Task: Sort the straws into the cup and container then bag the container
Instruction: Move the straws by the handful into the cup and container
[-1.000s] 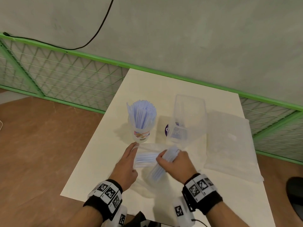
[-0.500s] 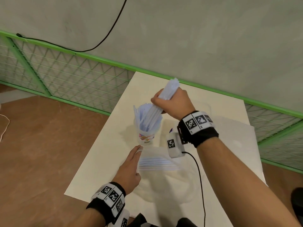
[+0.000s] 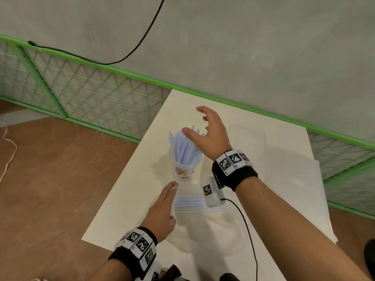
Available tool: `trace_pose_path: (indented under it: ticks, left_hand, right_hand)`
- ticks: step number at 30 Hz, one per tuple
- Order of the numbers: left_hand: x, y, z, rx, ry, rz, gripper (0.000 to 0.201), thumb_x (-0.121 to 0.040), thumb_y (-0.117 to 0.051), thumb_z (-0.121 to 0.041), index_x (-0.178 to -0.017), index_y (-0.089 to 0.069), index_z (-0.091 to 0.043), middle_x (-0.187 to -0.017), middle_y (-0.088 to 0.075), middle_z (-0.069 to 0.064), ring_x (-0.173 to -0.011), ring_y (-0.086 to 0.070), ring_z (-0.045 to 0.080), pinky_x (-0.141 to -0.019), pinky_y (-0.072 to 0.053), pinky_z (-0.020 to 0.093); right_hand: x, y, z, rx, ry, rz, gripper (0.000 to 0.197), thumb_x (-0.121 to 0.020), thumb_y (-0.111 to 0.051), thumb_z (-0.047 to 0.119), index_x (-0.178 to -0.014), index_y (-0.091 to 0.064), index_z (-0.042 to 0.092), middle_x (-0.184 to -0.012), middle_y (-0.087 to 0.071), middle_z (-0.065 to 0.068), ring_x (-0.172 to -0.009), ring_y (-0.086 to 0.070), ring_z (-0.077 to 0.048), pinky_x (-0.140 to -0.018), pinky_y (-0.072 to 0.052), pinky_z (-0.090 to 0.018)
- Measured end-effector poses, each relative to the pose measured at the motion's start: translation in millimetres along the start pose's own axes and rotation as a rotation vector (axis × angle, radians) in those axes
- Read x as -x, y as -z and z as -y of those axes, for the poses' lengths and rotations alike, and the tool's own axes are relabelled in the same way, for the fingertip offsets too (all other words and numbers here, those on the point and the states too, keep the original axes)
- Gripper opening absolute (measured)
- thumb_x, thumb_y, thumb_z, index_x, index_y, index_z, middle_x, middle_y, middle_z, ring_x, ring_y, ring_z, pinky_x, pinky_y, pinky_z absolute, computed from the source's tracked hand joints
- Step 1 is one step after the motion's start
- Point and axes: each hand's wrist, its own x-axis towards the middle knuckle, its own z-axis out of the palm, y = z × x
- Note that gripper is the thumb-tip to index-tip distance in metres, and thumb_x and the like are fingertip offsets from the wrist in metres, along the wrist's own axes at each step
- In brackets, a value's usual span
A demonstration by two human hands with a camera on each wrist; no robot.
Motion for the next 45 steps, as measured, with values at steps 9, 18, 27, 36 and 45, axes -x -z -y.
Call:
trace_pose_path:
  ticks: [9, 18, 27, 36, 45]
  left_hand:
    - [0, -2, 1, 0.011, 0.002, -0.002, 0.089, -0.076, -0.048, 0.007, -0.151, -0.019, -0.032, -0.156, -0.002, -0.028, -0.105, -0.058, 0.018, -0.074, -0.036, 0.006]
    - [0, 0, 6, 0.018, 0.005, -0.002, 0.090, -0.075, -0.048, 0.007, -0.150, -0.020, -0.033, -0.154, -0.001, -0.031, -0.105, -0.058, 0.011, -0.070, -0.034, 0.002]
    - [3, 2, 6, 0.001, 0.027, 0.000, 0.088, -0.076, -0.047, 0.004, -0.149, -0.019, -0.036, -0.155, 0.000, -0.032, -0.089, -0.057, 0.012, -0.070, -0.035, 0.005]
    - [5, 5, 7, 0.003, 0.013, -0.013, 0.089, -0.077, -0.047, 0.006, -0.151, -0.017, -0.033, -0.156, 0.000, -0.028, -0.108, -0.058, 0.018, -0.083, -0.042, 0.014]
    - [4, 7, 6, -0.010, 0.012, 0.001, 0.089, -0.077, -0.047, 0.005, -0.151, -0.017, -0.033, -0.155, 0.001, -0.031, -0.104, -0.059, 0.014, -0.082, -0.043, 0.014]
  right_hand:
    - [48, -21, -23, 0.545, 0.285, 0.269, 0.062, -0.097, -0.041, 0.041, -0.151, -0.033, 0.010, -0.160, -0.028, -0.004, -0.150, -0.018, -0.020, -0.119, -0.021, -0.043]
    - [50, -34, -27, 0.616, 0.238, 0.312, 0.068, -0.101, -0.040, 0.043, -0.156, -0.014, 0.013, -0.164, -0.016, -0.002, -0.152, -0.008, -0.016, -0.122, -0.007, -0.036]
    - [30, -54, -22, 0.509, 0.256, 0.207, 0.066, -0.098, -0.045, 0.040, -0.155, -0.019, 0.017, -0.162, -0.023, 0.000, -0.149, -0.020, -0.022, -0.119, -0.019, -0.039]
    - [25, -59, -23, 0.579, 0.305, 0.211, 0.064, -0.099, -0.045, 0.029, -0.157, -0.017, 0.022, -0.164, -0.016, 0.007, -0.146, -0.027, -0.024, -0.115, -0.025, -0.041]
    - [21, -60, -21, 0.738, 0.285, 0.257, 0.060, -0.101, -0.031, 0.046, -0.155, -0.023, 0.022, -0.163, -0.018, 0.008, -0.151, -0.011, -0.020, -0.119, -0.013, -0.043]
